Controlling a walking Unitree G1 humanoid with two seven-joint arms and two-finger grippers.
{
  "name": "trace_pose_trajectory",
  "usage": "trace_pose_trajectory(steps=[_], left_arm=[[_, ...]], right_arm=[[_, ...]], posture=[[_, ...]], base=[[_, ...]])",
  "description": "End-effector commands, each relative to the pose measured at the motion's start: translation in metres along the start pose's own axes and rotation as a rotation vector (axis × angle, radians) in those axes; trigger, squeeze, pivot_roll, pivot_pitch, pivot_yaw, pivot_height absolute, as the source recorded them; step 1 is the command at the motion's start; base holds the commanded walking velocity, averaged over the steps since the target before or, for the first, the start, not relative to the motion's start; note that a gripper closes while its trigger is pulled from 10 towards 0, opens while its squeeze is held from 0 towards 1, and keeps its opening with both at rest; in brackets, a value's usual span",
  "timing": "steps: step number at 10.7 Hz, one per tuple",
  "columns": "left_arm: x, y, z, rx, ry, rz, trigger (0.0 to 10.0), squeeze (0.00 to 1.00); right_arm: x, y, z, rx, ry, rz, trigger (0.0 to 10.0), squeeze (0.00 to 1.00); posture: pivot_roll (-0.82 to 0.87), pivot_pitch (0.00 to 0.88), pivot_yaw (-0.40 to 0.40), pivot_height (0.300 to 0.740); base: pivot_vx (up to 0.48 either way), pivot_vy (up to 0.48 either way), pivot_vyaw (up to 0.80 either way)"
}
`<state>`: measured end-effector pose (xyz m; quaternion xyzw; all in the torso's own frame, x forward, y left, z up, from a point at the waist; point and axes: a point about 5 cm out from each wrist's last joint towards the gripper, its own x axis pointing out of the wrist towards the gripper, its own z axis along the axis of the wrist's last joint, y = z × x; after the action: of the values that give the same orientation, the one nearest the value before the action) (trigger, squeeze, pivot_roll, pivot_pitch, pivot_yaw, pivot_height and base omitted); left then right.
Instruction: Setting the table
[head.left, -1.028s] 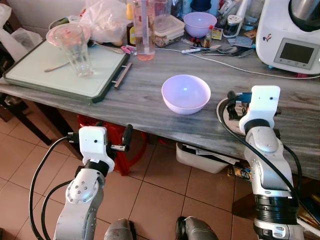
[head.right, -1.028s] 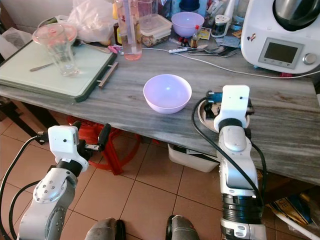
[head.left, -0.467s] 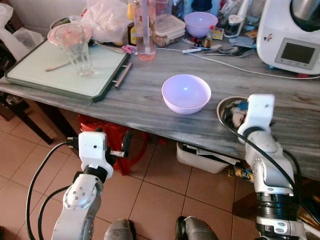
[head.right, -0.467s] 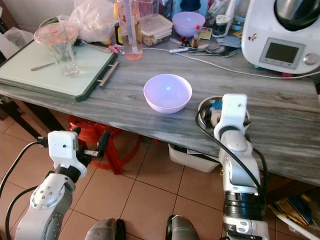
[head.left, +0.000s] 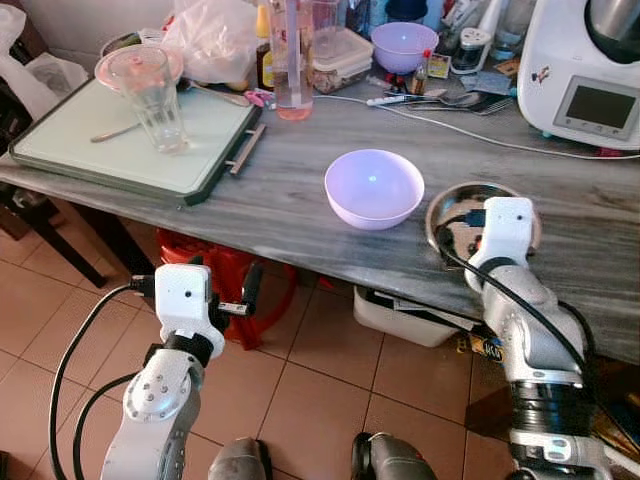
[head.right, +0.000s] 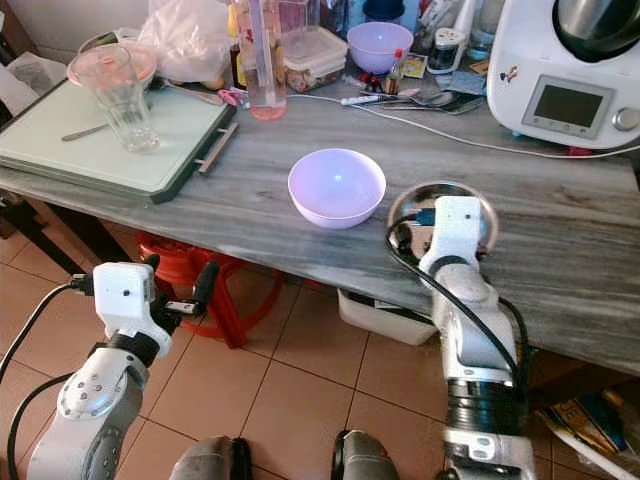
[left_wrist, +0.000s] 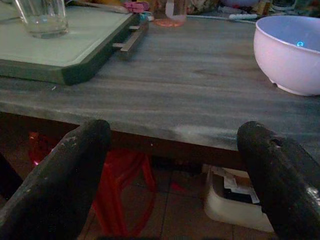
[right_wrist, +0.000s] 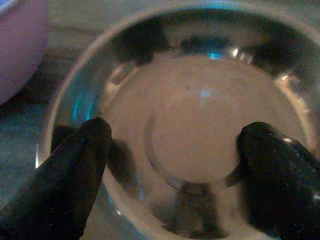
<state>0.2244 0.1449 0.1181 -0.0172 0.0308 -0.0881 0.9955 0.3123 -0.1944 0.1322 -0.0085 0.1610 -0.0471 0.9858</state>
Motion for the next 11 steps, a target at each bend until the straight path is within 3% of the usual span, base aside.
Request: trace_pose_trajectory(steps=[1, 4, 7, 11], left_arm=[[-0.002, 0.001, 0.002, 0.015, 0.001, -0.002, 10.0, 0.0], [0.0, 0.0, 0.001, 0.016, 0.004, -0.012, 10.0, 0.0], [0.003, -0.002, 0.001, 0.001, 0.005, -0.024, 10.0, 0.0], [0.004, 0.002, -0.002, 0.019, 0.009, 0.026, 10.0, 0.0]], right_arm=[[-0.001, 0.005, -0.003, 0.04, 0.038, 0.018, 10.0, 0.0], [-0.012, 0.02, -0.005, 0.077, 0.078, 0.079, 10.0, 0.0], [-0.023, 0.024, -0.015, 0.103, 0.121, 0.09, 10.0, 0.0], [-0.016, 0.018, 0.007, 0.003, -0.026, 0.052, 10.0, 0.0]], posture=[[0.07, 0.117, 0.014, 0.74], [0.06, 0.103, 0.01, 0.74], [0.05, 0.091, 0.015, 0.74], [0.06, 0.08, 0.011, 0.74]], base=[[0.0, 0.0, 0.0], [0.0, 0.0, 0.0], [0.0, 0.0, 0.0], [0.0, 0.0, 0.0]])
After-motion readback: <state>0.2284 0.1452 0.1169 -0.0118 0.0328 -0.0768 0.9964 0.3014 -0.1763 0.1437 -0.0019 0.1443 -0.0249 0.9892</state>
